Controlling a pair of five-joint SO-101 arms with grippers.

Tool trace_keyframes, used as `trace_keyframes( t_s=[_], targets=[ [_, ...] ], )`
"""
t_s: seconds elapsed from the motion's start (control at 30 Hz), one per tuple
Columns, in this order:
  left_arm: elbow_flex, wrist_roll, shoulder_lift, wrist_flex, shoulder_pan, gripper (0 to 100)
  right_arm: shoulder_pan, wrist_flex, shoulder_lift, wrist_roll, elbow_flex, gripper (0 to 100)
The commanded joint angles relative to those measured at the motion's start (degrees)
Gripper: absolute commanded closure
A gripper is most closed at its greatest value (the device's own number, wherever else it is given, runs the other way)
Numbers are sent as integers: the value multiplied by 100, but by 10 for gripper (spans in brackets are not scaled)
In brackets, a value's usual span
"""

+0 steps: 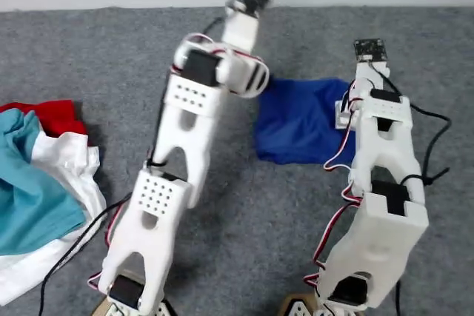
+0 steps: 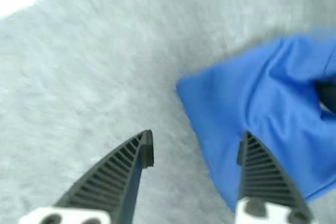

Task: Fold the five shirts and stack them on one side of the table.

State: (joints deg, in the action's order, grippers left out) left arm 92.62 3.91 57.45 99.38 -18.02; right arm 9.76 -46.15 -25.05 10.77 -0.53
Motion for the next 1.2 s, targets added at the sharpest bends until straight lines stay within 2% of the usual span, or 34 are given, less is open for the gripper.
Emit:
trace_keyframes(
  t_s=[0.0, 0.1, 0.27, 0.43, 0.63, 0.97, 1.17],
  targets=[
    [347, 18, -545, 114, 237, 742, 145, 470, 66, -413, -281, 988],
    [347, 26, -536, 123, 273, 742, 418, 576, 66, -976, -281, 989],
    [347, 26, -536, 123, 299, 742, 1473, 303, 75, -1864, -281, 989],
    [338, 26, -536, 123, 264, 742, 2484, -549, 127, -2523, -281, 989],
    [338, 26, -536, 123, 264, 742, 3257, -1112, 101, -2840, -246, 989],
    [330, 35, -536, 123, 255, 742, 3881, -1991, 75, -2866, -246, 990],
    [13, 35, -536, 123, 255, 742, 4268, -2510, 136, -3376, -264, 982]
  ],
)
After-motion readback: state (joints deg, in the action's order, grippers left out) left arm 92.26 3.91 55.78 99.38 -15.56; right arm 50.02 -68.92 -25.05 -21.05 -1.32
